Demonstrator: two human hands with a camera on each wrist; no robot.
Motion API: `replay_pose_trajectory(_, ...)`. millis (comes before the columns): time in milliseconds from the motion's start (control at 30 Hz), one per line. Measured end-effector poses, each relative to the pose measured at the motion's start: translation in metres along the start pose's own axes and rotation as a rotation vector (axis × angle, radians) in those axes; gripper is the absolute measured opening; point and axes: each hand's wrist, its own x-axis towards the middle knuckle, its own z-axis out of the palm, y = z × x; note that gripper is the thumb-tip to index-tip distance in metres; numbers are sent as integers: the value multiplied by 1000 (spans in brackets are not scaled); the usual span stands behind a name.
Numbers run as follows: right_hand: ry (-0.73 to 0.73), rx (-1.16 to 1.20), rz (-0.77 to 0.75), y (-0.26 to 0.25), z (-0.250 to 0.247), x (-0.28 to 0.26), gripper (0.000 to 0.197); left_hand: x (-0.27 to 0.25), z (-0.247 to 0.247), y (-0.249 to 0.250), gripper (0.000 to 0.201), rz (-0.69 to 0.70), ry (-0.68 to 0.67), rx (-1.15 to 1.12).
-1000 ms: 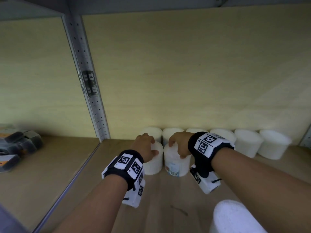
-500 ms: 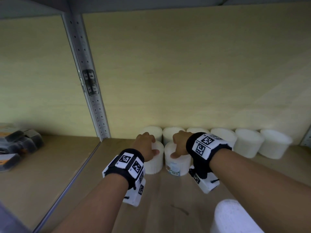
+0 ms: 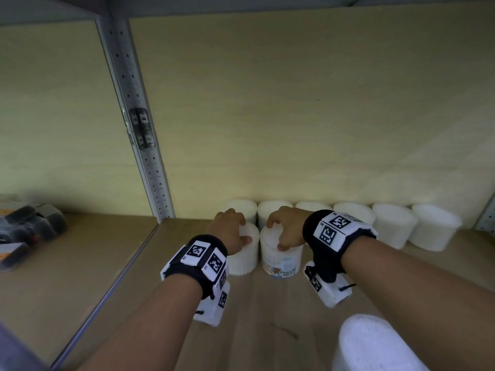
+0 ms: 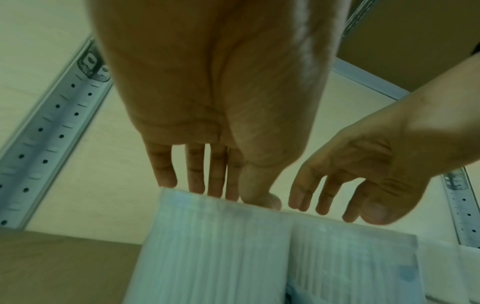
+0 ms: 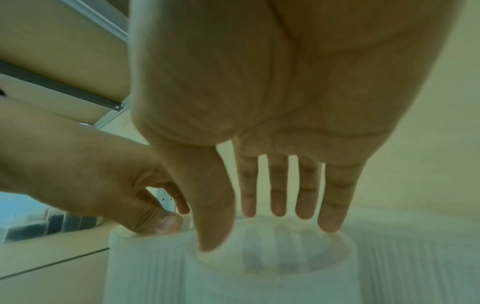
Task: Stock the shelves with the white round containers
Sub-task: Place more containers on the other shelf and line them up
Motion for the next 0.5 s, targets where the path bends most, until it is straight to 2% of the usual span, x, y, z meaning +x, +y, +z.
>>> replay_pose_trajectory(100,86,-50,42,-3,2,0,62,1,-1,0,48,-1,-7,-10)
replay_pose_trajectory(233,30,-113,95,-7,7,3,70,0,-1,0,48,-2,-5,-10)
replay_pose_trajectory(500,-4,-127,54,-7,2,0,67,0,0,0,48,0,5,-9)
